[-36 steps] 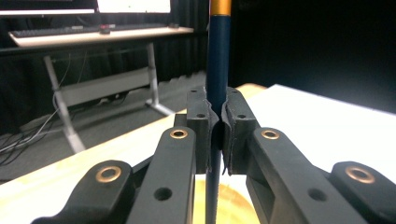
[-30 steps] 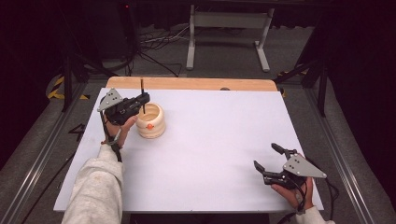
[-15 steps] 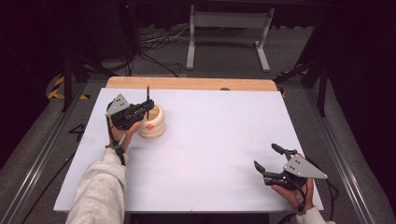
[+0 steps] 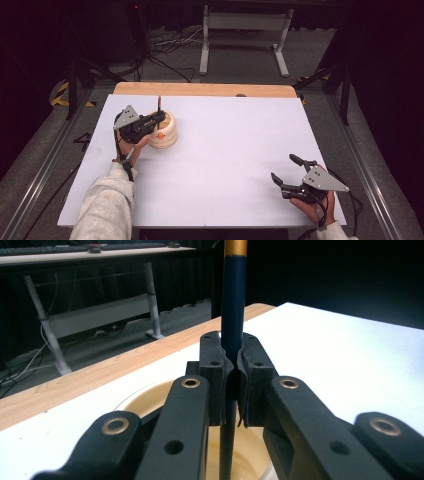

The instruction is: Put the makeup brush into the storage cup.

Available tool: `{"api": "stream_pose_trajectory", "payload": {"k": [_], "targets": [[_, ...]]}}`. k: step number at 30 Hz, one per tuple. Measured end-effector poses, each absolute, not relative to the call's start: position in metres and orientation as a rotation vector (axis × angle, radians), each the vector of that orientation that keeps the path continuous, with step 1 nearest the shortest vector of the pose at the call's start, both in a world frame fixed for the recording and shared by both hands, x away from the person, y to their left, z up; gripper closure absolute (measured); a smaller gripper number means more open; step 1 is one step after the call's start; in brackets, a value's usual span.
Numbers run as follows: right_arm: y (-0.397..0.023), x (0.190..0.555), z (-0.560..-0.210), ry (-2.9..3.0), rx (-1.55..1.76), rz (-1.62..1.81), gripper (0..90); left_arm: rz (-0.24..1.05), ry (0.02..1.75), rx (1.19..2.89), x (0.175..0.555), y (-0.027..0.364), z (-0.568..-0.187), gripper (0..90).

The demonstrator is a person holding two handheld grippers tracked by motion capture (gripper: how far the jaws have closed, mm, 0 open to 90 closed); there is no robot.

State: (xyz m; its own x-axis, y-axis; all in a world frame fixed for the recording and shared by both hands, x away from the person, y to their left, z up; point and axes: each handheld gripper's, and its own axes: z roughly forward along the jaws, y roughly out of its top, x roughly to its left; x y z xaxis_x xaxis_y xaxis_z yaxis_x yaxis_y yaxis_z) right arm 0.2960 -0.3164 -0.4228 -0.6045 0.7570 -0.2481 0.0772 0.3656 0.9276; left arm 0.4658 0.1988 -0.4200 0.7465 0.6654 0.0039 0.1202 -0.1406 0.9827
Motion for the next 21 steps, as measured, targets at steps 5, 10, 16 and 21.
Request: {"api": "stream_pose_trajectory", "payload": {"k": [5, 10, 16, 21], "targets": [[-0.3164, 0.2961, -0.4229, 1.943, 0.72, 1.274, 16.8, 0.535, 0.639, 1.694, 0.4635, 0.1997, -0.4269, 83.2], [-0.3155, 0.2961, -0.4232, 1.951, 0.716, 1.276, 16.7, 0.55, 0.639, 1.704, 0.461, 0.1995, -0.4275, 83.2], [-0.3158, 0.2961, -0.4234, 1.951, 0.717, 1.27, 16.7, 0.567, 0.634, 1.718, 0.4594, 0.1978, -0.4254, 83.2], [-0.3165, 0.2963, -0.423, 1.949, 0.715, 1.271, 16.7, 0.581, 0.644, 1.724, 0.46, 0.1953, -0.425, 83.1]]}}
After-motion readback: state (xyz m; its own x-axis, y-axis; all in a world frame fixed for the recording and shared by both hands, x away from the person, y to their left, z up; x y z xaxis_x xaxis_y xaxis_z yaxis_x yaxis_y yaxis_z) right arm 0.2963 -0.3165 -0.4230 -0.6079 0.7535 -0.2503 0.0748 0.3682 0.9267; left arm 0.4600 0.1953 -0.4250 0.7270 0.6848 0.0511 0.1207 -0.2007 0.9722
